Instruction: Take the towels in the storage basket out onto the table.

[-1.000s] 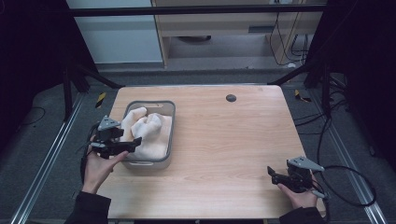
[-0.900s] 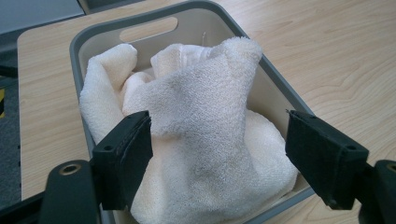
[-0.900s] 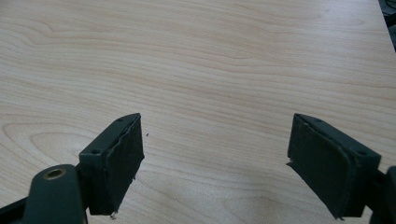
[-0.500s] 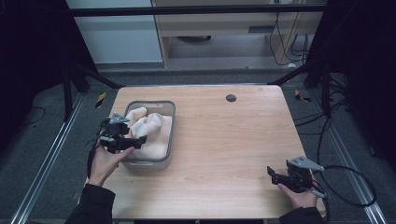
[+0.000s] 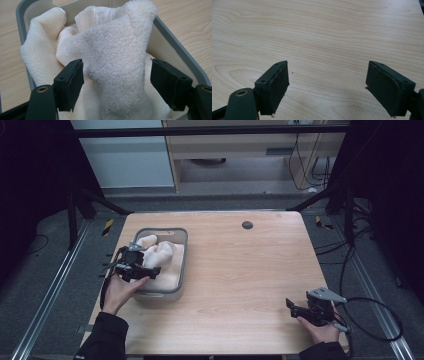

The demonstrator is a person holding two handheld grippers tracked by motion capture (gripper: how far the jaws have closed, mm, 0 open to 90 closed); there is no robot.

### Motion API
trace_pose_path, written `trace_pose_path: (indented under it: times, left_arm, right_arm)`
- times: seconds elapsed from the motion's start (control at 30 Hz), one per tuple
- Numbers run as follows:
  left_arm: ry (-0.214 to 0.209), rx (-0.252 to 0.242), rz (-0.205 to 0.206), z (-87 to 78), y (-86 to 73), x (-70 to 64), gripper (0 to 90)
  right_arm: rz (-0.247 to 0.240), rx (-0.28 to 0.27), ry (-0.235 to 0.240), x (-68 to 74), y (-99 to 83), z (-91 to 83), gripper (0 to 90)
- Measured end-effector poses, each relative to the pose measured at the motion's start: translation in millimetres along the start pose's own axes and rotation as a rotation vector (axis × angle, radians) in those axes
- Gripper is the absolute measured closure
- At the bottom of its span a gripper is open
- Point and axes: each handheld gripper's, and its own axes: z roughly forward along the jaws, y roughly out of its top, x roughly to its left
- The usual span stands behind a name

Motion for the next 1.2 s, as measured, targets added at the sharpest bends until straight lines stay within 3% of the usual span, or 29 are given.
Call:
trace_pose_path:
  times: [0.2, 0.73, 0.97, 1.2]
  left_arm:
    - [0.006, 0.037, 0.005, 9.2, -0.6, 1.2, 31.7]
    - [0.003, 0.115, -0.034, 11.4, 4.2, 2.0, 60.2]
    - [0.015, 0.101, -0.038, 4.9, 7.4, 3.5, 63.1]
    - [0.030, 0.039, -0.028, -15.2, 16.6, 3.4, 64.1]
  right_arm:
    - [-0.003, 0.005, 0.001, 0.2, 0.0, 0.4, 18.4]
    - [-0.009, 0.011, 0.006, 0.4, -0.2, 1.1, 18.4]
    - [-0.009, 0.011, 0.006, 0.6, -0.3, 1.3, 18.3]
    - [-0.010, 0.014, 0.007, 0.8, -0.4, 1.7, 18.2]
